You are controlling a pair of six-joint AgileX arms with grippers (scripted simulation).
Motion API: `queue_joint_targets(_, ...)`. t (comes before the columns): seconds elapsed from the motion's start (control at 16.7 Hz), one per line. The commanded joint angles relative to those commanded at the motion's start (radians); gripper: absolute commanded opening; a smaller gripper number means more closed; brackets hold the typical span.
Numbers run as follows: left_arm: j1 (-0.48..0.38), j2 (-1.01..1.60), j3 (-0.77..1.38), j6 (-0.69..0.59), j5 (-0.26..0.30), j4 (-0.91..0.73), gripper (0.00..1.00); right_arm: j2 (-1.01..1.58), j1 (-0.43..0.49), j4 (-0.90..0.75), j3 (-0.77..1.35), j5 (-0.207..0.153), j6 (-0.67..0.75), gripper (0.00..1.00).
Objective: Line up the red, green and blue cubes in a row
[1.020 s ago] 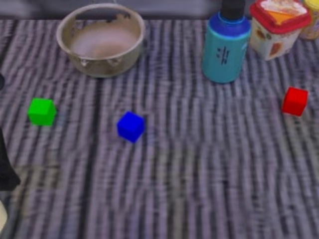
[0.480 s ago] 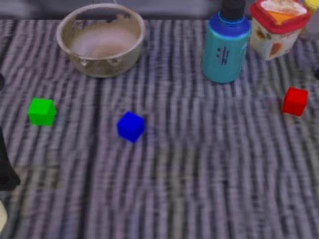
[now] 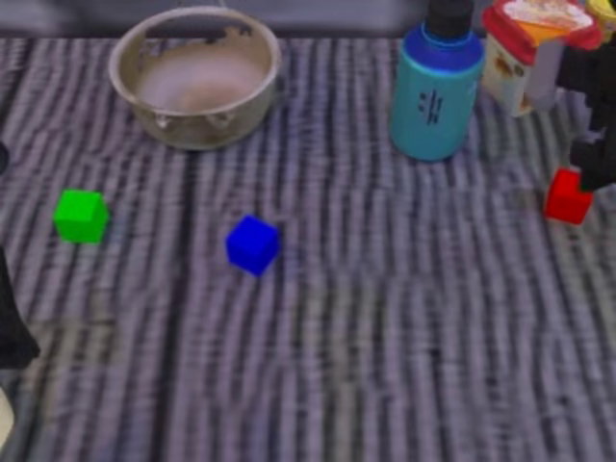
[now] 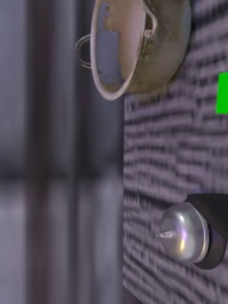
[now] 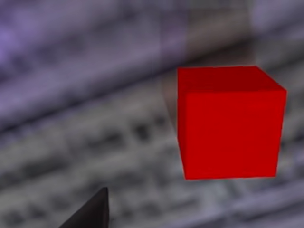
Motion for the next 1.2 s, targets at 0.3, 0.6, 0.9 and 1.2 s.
queue_joint_targets(0.3, 0.000, 0.000, 0.000, 0.000, 0.000, 0.000, 1.00, 0.047, 0.002, -0.027, 0.051, 0.000, -0.026, 1.00)
queue_joint_targets(0.6, 0.000, 0.000, 0.000, 0.000, 0.000, 0.000, 1.00, 0.053, 0.001, 0.016, 0.011, 0.000, -0.027, 1.00)
queue_joint_targets(0.9, 0.000, 0.000, 0.000, 0.000, 0.000, 0.000, 1.00, 0.101, 0.003, 0.229, -0.140, 0.001, -0.024, 1.00)
queue_joint_targets(1.2, 0.000, 0.000, 0.000, 0.000, 0.000, 0.000, 1.00, 0.119, 0.004, 0.280, -0.183, 0.001, -0.024, 1.00)
